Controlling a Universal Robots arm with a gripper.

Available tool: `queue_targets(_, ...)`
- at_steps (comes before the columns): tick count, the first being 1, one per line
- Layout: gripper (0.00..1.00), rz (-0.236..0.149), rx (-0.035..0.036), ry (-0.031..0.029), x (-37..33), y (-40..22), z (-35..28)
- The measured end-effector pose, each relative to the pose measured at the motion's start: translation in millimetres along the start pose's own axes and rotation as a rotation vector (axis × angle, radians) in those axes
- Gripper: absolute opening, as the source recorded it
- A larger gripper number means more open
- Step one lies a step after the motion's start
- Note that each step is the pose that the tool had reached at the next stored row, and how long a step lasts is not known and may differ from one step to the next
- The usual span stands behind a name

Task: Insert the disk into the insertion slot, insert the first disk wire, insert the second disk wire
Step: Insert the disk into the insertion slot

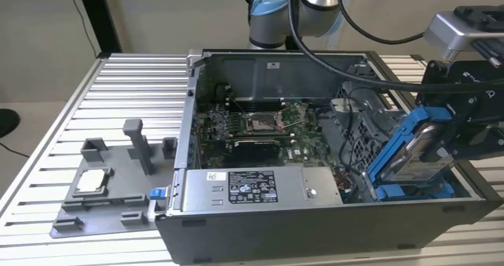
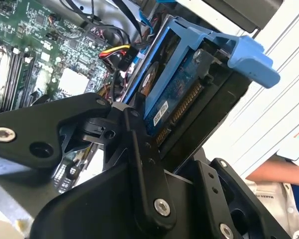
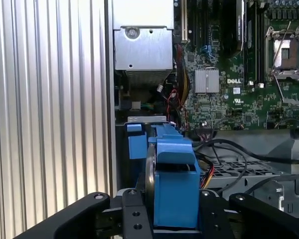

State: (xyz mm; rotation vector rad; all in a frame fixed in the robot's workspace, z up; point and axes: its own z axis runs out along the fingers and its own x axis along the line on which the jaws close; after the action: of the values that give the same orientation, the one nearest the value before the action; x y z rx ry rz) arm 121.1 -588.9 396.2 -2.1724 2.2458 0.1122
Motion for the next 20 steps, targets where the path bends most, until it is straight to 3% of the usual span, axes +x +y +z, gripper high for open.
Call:
queue_targets(3,0.00,0.000,0.0001,0.0003,0.0,0.0,0.0)
queue_targets(4,1.00,0.000,0.0000,0.0004,0.0,0.0,0.0)
queue_targets(12,1.00,0.000,0.0000,-0.0008,0.0,0.0,0.6)
queue_targets(20,1.00,-0.001,-0.0008,-0.0225,-6.2,-7.5,12.7)
